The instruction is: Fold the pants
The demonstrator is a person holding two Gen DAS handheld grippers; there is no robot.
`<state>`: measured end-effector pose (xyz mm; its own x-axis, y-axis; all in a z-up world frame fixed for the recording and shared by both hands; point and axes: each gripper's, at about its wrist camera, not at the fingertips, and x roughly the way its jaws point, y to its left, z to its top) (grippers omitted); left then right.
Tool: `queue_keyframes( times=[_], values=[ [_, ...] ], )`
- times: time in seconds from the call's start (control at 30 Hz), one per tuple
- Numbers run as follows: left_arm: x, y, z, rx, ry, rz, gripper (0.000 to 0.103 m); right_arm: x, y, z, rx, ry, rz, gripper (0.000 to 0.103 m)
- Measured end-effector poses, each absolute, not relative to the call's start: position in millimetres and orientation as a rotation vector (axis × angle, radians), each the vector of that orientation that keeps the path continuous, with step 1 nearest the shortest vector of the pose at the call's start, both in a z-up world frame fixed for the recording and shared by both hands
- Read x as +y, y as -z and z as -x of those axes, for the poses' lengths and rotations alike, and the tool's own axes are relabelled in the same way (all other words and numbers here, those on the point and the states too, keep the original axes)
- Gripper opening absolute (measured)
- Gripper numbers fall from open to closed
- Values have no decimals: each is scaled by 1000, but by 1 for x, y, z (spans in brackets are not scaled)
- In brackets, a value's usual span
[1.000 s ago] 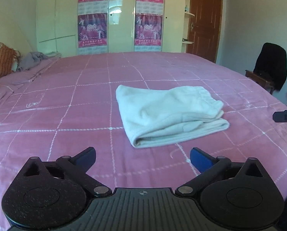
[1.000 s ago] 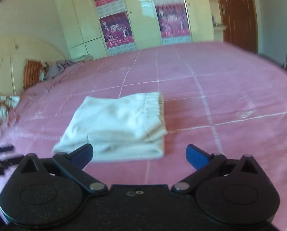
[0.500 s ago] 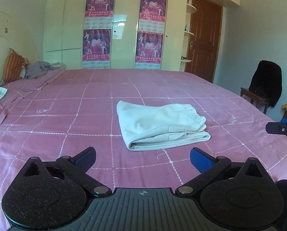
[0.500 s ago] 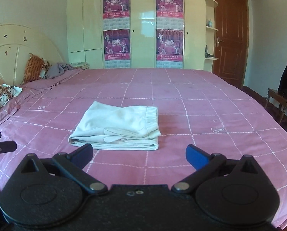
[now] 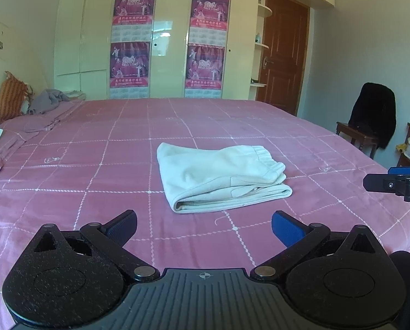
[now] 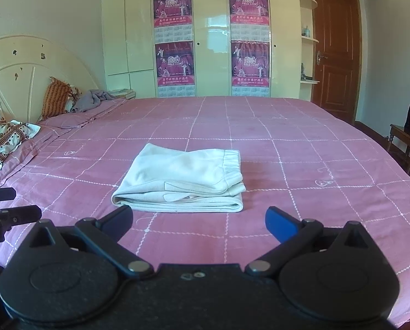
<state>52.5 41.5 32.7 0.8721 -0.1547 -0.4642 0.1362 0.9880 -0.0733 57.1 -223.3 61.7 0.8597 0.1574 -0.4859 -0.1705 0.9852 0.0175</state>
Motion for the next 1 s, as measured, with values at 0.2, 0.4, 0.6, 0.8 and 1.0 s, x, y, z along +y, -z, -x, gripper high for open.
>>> queue_keyframes(
  times=[0.2,0.4,0.6,0.8,1.0],
  values=[
    [42,-33,-53,483,149,44,103,-221,-62,-55,504,-175,27,103],
    [42,-33,-54,477,149,47,103,-221,-62,-55,507,-176,29,103],
    [43,-31,-55,478,150,50,103,-220,-63,-54,508,-178,29,103],
    [43,-32,-55,475,154,53,103,-219,-64,-53,504,-173,26,103],
    [43,-32,-56,478,153,51,103,-220,-64,-53,504,-172,24,103]
  ],
)
